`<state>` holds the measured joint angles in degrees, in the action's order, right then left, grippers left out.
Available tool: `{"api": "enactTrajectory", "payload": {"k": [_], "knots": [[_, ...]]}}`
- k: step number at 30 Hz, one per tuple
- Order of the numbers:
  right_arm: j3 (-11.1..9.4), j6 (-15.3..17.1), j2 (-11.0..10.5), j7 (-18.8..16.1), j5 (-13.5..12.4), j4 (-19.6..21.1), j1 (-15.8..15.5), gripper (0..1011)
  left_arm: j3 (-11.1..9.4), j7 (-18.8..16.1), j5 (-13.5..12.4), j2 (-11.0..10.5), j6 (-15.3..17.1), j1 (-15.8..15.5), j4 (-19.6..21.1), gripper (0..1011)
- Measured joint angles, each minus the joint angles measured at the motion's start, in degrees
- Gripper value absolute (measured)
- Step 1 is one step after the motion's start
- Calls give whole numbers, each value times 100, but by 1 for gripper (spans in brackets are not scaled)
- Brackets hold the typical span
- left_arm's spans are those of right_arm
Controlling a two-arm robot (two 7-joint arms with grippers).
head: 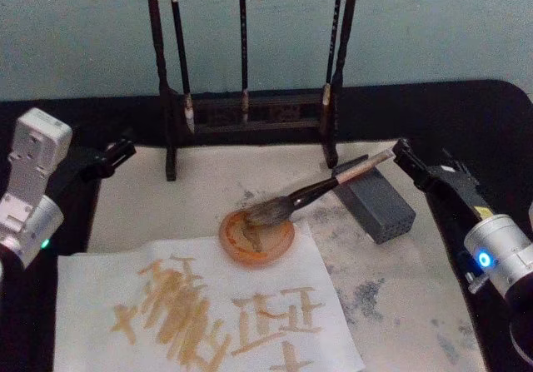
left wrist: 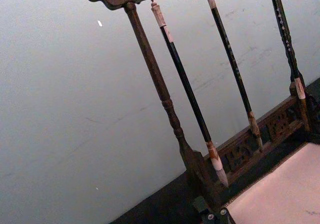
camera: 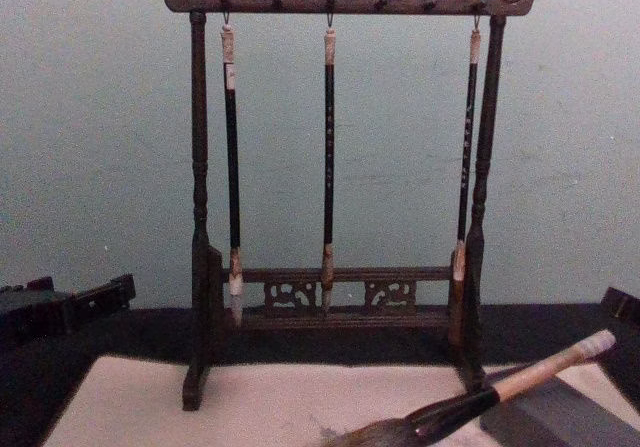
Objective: Pick up the brush from the inkstone, write on the paper, then place the brush back to its original position.
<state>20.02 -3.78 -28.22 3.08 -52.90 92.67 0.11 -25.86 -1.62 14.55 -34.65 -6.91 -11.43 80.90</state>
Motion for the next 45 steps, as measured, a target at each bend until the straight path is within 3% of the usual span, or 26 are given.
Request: {"api": "enactTrajectory", "payload": {"k": [2,5,6,12,23,28,45], "knots": [[47,-66,-41,43,219,66,-28,1001,0,0,0,0,0,0,0,1002],[191,-220,-149,97,820,217,-76,1001,0,0,0,0,0,0,0,1002],[191,-220,-149,97,820,217,-76,1001,0,0,0,0,0,0,0,1002],[461,-492,-330,107,1853,431,-123,1001,0,0,0,0,0,0,0,1002],[710,-555,-523,-47,2837,634,-127,1001,0,0,0,0,0,0,0,1000],[765,-527,-568,-120,3079,656,-109,1001,0,0,0,0,0,0,0,1000],[740,-521,-545,-93,2994,642,-112,1001,0,0,0,0,0,0,0,1002]]}}
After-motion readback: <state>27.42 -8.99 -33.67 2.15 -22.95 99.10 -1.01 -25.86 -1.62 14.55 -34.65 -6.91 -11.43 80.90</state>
